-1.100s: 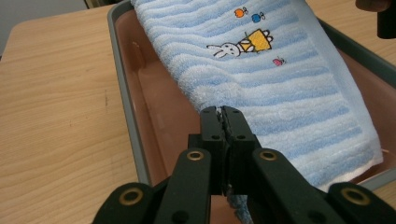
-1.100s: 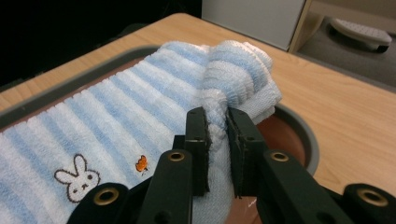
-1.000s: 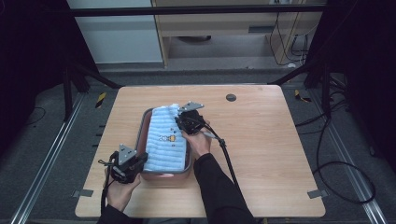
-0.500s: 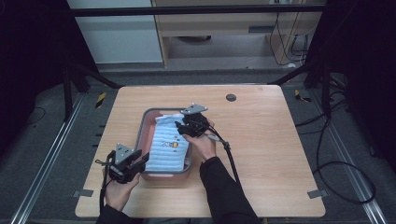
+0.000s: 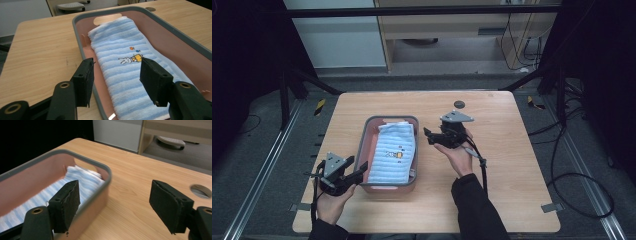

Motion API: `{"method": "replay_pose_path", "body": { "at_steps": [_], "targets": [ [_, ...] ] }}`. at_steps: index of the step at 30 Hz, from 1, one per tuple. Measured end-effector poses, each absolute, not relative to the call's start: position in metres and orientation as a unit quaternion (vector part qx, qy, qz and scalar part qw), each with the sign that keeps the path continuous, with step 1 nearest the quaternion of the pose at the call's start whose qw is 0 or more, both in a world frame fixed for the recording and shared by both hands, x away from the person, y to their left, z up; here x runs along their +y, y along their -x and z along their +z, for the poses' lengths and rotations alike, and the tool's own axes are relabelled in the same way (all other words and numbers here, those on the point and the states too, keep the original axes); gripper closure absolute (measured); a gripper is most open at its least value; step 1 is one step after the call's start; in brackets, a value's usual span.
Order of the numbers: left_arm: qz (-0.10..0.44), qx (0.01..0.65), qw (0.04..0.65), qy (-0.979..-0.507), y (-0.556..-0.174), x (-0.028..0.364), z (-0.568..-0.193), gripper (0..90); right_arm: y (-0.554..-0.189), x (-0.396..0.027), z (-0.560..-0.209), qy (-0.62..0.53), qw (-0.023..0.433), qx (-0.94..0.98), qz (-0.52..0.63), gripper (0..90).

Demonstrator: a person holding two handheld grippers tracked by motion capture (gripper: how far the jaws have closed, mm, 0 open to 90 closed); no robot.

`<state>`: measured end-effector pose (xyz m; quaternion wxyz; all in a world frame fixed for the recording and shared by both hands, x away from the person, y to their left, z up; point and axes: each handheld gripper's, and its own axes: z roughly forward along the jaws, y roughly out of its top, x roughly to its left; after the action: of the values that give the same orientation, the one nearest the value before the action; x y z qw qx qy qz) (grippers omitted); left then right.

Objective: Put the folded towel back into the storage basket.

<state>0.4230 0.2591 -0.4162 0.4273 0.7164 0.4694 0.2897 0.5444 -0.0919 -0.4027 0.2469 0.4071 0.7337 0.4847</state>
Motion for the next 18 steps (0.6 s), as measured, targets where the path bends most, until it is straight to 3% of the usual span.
{"method": "replay_pose_path", "body": {
  "at_steps": [18],
  "targets": [
    [0.305,0.477,0.432,-0.702,-0.427,0.289,-0.416,39.6,-0.511,-0.192,-0.417,-0.454,0.262,0.705,0.477,20.8]
  ]
}}
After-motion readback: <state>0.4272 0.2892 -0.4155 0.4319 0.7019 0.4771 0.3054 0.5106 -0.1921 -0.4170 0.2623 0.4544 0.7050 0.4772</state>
